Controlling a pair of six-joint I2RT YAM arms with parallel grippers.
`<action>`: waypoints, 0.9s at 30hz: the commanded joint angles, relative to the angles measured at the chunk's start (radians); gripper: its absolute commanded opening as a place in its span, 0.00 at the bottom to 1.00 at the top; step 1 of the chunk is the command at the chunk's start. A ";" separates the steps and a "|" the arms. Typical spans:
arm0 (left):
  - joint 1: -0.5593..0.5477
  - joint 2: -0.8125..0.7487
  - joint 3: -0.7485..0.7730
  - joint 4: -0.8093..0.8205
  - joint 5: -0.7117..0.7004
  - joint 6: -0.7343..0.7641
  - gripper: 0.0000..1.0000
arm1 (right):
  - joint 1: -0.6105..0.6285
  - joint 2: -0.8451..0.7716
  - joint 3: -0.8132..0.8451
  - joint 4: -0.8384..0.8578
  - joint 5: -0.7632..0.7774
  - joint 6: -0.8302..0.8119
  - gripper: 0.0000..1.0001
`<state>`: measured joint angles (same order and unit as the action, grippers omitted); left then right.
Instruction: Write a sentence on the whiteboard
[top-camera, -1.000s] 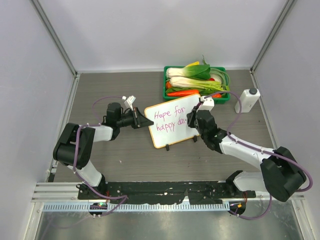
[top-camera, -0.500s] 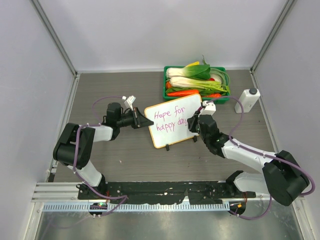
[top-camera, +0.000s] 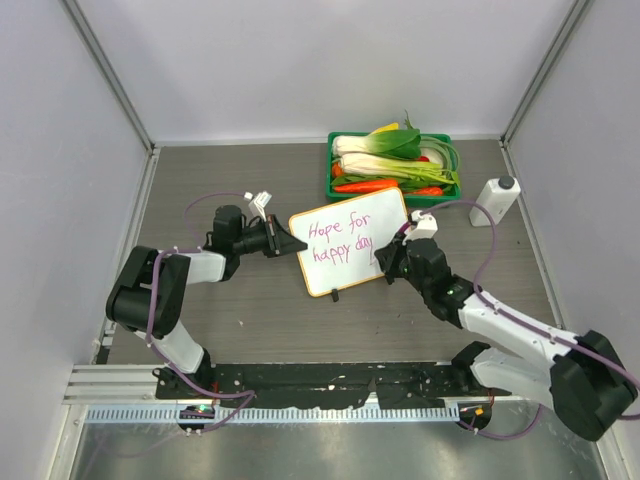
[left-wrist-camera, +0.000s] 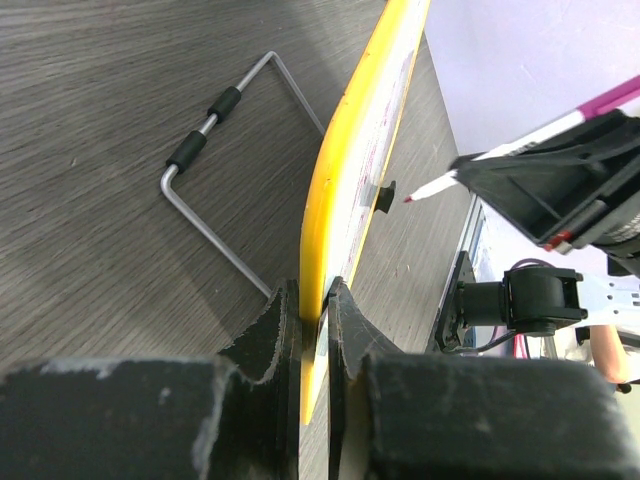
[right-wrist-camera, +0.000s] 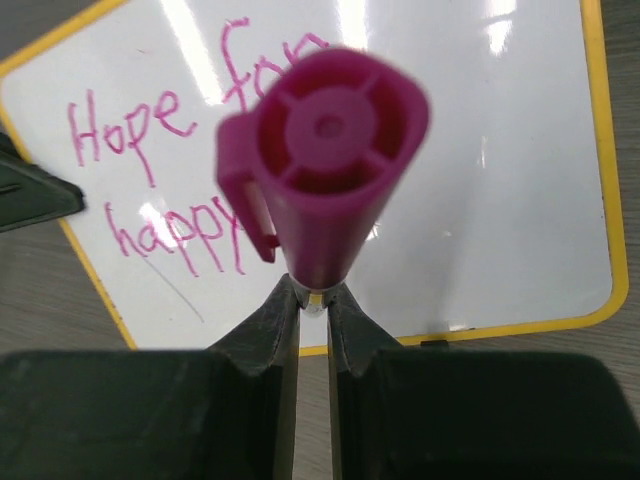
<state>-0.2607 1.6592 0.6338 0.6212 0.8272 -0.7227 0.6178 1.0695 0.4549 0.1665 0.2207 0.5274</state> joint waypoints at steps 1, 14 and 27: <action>0.001 0.034 -0.040 -0.104 -0.128 0.085 0.00 | 0.000 -0.124 0.069 -0.071 -0.053 0.048 0.01; 0.000 0.082 -0.039 -0.066 -0.125 0.066 0.00 | 0.000 -0.201 0.215 -0.323 0.011 0.075 0.01; 0.002 0.100 -0.028 -0.078 -0.131 0.074 0.00 | -0.007 -0.122 0.300 -0.329 0.046 0.051 0.01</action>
<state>-0.2596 1.7016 0.6319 0.6834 0.8543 -0.7486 0.6178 0.9310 0.6937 -0.1810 0.2386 0.5922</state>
